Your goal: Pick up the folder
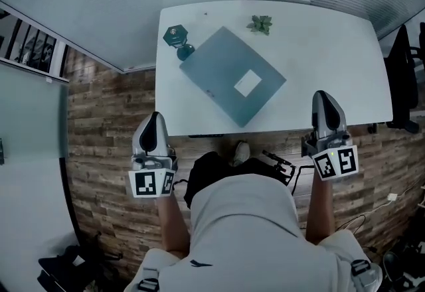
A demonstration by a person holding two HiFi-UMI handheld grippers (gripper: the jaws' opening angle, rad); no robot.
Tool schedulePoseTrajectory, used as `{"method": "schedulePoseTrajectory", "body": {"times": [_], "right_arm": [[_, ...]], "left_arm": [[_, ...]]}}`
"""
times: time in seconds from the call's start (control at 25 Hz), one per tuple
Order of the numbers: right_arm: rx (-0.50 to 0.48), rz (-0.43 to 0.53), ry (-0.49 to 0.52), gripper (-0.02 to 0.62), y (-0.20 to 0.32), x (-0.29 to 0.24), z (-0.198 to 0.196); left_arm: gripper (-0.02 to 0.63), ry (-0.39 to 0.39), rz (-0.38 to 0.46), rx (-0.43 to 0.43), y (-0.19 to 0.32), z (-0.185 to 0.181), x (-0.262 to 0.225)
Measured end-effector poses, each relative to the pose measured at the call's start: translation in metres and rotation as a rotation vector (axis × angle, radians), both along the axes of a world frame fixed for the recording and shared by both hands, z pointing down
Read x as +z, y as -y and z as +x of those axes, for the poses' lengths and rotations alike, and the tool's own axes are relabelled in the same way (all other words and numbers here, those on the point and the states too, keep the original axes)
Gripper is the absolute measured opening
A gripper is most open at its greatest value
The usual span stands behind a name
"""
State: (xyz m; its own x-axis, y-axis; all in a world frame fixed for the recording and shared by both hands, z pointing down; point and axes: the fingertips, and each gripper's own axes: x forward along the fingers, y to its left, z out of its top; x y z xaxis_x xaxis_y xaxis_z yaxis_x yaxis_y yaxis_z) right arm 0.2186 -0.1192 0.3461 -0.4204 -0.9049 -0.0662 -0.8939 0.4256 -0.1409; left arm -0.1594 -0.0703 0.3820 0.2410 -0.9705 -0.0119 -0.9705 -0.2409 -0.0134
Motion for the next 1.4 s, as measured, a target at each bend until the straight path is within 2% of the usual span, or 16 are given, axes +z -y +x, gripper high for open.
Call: {"method": "schedulePoseTrajectory", "body": {"times": [0.2, 0.48, 0.56, 0.68, 0.76, 0.8, 0.84, 0.92, 0.96, 1.0, 1.04, 1.08, 1.12, 1.16, 1.32, 1.4], "right_arm": [[0.024, -0.006, 0.017, 0.0, 0.011, 0.006, 0.004], [0.061, 0.007, 0.0, 0.0, 0.018, 0.004, 0.003], [0.064, 0.008, -0.001, 0.0, 0.021, 0.004, 0.002], [0.072, 0.004, 0.002, 0.0, 0.024, 0.005, 0.0], [0.075, -0.001, 0.003, 0.0, 0.026, 0.007, -0.003], [0.075, -0.003, 0.003, 0.0, 0.027, 0.008, -0.005], [0.074, -0.005, 0.003, 0.0, 0.028, 0.009, -0.007], [0.072, -0.012, 0.008, 0.0, 0.03, 0.012, -0.01], [0.071, -0.015, 0.01, 0.0, 0.03, 0.013, -0.012], [0.071, -0.018, 0.011, 0.0, 0.03, 0.014, -0.013], [0.072, -0.021, 0.012, 0.0, 0.029, 0.015, -0.013], [0.074, -0.024, 0.013, 0.0, 0.029, 0.016, -0.014], [0.077, -0.027, 0.015, 0.0, 0.029, 0.016, -0.013], [0.081, -0.032, 0.017, 0.0, 0.029, 0.017, -0.013], [0.095, -0.051, 0.04, 0.0, 0.028, 0.022, -0.008], [0.103, -0.059, 0.054, 0.0, 0.027, 0.025, -0.006]], "left_arm": [[0.005, -0.001, -0.037, 0.027, 0.022, 0.005, 0.013], [0.005, -0.018, -0.034, 0.047, 0.044, -0.001, 0.016], [0.005, -0.044, -0.078, 0.037, 0.05, -0.004, 0.027], [0.005, -0.102, -0.241, 0.048, 0.063, 0.0, 0.067], [0.005, -0.214, -0.362, 0.063, 0.072, 0.004, 0.096], [0.006, -0.304, -0.415, 0.071, 0.077, 0.007, 0.109], [0.044, -0.419, -0.462, 0.078, 0.083, 0.01, 0.121], [0.145, -0.709, -0.551, 0.085, 0.095, 0.017, 0.142], [0.228, -0.861, -0.599, 0.085, 0.101, 0.021, 0.152], [0.272, -0.993, -0.65, 0.085, 0.105, 0.026, 0.163], [0.308, -1.088, -0.702, 0.082, 0.108, 0.031, 0.174], [0.333, -1.134, -0.749, 0.075, 0.11, 0.036, 0.183], [0.35, -1.136, -0.787, 0.064, 0.112, 0.039, 0.192], [0.373, -1.106, -0.818, 0.052, 0.112, 0.042, 0.198], [0.447, -0.927, -0.929, 0.017, 0.117, 0.054, 0.219], [0.456, -0.852, -0.966, 0.009, 0.12, 0.06, 0.225]]}}
